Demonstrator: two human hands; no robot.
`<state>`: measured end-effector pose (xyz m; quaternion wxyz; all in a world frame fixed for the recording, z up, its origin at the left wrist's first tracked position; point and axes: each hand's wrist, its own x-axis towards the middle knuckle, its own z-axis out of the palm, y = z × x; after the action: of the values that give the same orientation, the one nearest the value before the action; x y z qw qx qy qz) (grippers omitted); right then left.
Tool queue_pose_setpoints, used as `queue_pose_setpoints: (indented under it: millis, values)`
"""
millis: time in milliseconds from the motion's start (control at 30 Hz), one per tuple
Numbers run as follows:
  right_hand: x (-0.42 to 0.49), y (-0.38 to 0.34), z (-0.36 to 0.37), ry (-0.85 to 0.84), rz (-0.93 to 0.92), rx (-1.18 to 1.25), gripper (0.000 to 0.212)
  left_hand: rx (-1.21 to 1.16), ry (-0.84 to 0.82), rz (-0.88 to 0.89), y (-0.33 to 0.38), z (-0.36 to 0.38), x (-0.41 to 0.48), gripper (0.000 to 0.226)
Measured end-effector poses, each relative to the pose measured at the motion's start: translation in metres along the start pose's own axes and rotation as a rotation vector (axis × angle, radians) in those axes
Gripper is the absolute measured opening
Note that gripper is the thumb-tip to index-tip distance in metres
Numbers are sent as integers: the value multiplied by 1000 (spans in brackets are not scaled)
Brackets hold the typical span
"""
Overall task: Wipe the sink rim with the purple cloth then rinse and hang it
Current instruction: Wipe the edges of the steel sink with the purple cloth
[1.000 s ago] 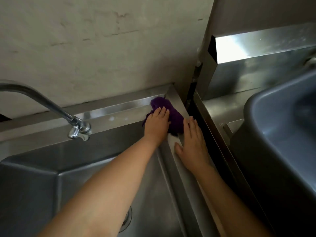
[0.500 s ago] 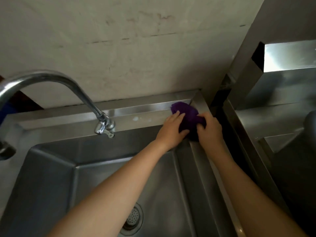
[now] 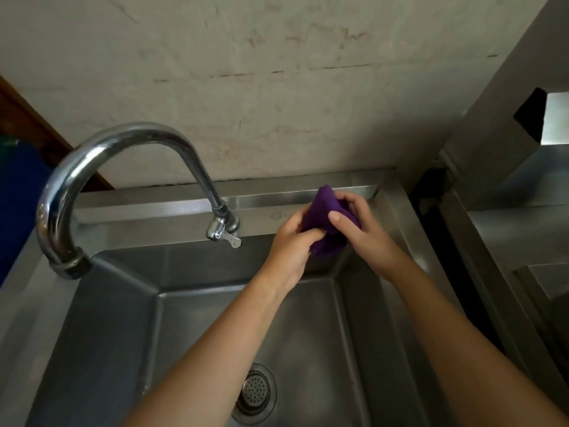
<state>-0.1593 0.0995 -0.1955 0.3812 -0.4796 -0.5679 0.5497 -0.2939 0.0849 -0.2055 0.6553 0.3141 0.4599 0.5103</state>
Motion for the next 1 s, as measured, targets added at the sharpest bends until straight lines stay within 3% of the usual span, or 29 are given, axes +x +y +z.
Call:
queue_pose_setpoints:
  millis: [100, 233, 367, 433, 600, 800, 1000]
  values:
    - [13, 3, 21, 161, -83, -98, 32, 214, 69, 141, 2, -16, 3, 55]
    - [42, 14, 38, 343, -132, -446, 42, 1057, 270, 304, -17, -50, -2, 60]
    - [72, 24, 71, 90, -296, -876, 50, 1562, 258, 186, -37, -78, -7, 73]
    - [74, 34, 89, -18, -344, -1026, 45, 1614, 240, 153, -39, -85, -8, 79]
    - [67, 49, 80, -12, -402, -1046, 41, 1631, 225, 126, -40, -84, -8, 81]
    - [55, 58, 32, 146, -309, -1077, 39, 1652, 253, 156, -40, -77, -6, 79]
    - [40, 58, -8, 296, -152, -1193, 39, 1710, 44, 300, -43, -46, 23, 71]
